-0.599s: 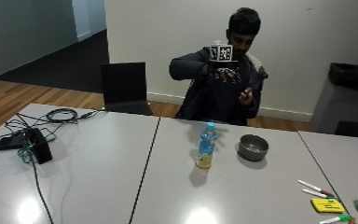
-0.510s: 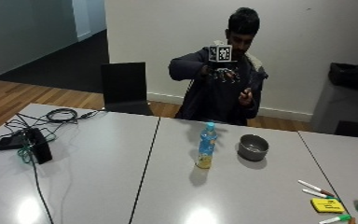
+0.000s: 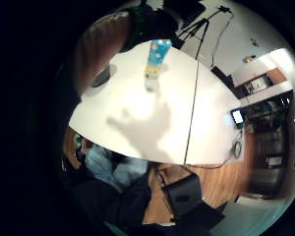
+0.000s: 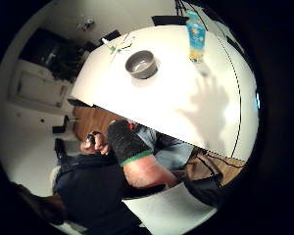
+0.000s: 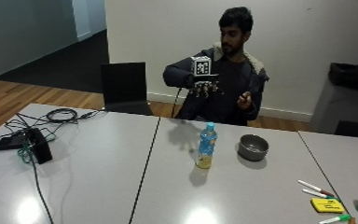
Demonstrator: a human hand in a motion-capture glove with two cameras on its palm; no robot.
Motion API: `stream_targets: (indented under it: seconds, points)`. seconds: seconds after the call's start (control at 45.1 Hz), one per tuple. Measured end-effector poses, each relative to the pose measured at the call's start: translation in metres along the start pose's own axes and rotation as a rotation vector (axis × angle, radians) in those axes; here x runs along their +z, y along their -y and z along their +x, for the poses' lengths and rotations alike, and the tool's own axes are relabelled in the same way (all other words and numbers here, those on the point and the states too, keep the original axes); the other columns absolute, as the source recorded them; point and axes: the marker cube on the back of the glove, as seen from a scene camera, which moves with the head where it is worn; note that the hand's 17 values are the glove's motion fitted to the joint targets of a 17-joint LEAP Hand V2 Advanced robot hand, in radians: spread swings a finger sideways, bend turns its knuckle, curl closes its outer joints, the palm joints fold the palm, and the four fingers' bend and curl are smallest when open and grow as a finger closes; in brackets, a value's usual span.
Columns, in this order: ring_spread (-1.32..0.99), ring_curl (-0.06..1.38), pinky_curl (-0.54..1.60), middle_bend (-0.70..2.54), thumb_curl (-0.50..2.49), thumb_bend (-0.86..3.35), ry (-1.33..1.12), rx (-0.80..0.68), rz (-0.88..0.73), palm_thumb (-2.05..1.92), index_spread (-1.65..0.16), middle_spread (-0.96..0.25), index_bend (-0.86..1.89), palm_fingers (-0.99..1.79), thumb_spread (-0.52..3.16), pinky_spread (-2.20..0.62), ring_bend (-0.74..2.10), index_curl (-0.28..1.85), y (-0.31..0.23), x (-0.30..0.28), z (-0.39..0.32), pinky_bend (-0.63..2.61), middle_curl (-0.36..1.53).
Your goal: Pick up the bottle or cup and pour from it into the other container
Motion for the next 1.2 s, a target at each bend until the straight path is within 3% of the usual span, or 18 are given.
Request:
stream_targets:
  seconds: [0.044, 0.155, 0.355, 0.444, 0.533, 0.71, 0.777, 0.91, 1.198]
  points:
    - [0.23, 0.21, 0.26, 0.33, 0.26, -0.03, 0.014, 0.068, 0.035, 0.23, -0.38, 0.05, 0.11, 0.35, 0.91, 0.37, 0.33, 0.19, 0.012, 0.010, 0.011, 0.36, 0.26]
    - [0.24, 0.22, 0.29, 0.33, 0.28, -0.03, 0.061, -0.055, -0.145, 0.23, -0.37, 0.06, 0.09, 0.30, 0.90, 0.38, 0.33, 0.17, 0.001, 0.028, 0.041, 0.40, 0.27]
    - [0.24, 0.24, 0.31, 0.34, 0.31, -0.03, 0.141, 0.060, 0.052, 0.24, -0.37, 0.08, 0.09, 0.25, 0.88, 0.38, 0.36, 0.16, 0.053, 0.066, 0.083, 0.44, 0.29]
    - [0.24, 0.25, 0.32, 0.34, 0.32, -0.03, 0.201, 0.075, -0.094, 0.24, -0.37, 0.09, 0.09, 0.22, 0.87, 0.38, 0.37, 0.15, 0.062, 0.077, 0.098, 0.46, 0.30]
    - [0.25, 0.25, 0.33, 0.33, 0.33, -0.03, 0.285, 0.131, -0.094, 0.25, -0.36, 0.11, 0.09, 0.20, 0.86, 0.38, 0.37, 0.15, 0.077, 0.098, 0.109, 0.49, 0.30]
    - [0.25, 0.26, 0.35, 0.32, 0.35, -0.03, 0.551, 0.069, 0.054, 0.27, -0.34, 0.13, 0.10, 0.15, 0.84, 0.38, 0.37, 0.15, 0.129, 0.133, 0.118, 0.54, 0.31]
    - [0.25, 0.26, 0.36, 0.32, 0.35, -0.03, 0.741, 0.141, 0.008, 0.29, -0.33, 0.14, 0.10, 0.15, 0.83, 0.38, 0.37, 0.15, 0.136, 0.145, 0.111, 0.56, 0.31]
    - [0.26, 0.26, 0.36, 0.32, 0.37, -0.02, 1.026, 0.146, -0.036, 0.35, -0.32, 0.14, 0.10, 0.14, 0.82, 0.38, 0.36, 0.15, 0.173, 0.168, 0.101, 0.60, 0.31]
    - [0.25, 0.26, 0.36, 0.35, 0.39, -0.02, 1.245, 0.046, -0.044, 0.49, -0.31, 0.11, 0.11, 0.18, 0.79, 0.38, 0.36, 0.15, 0.227, 0.208, 0.081, 0.62, 0.33]
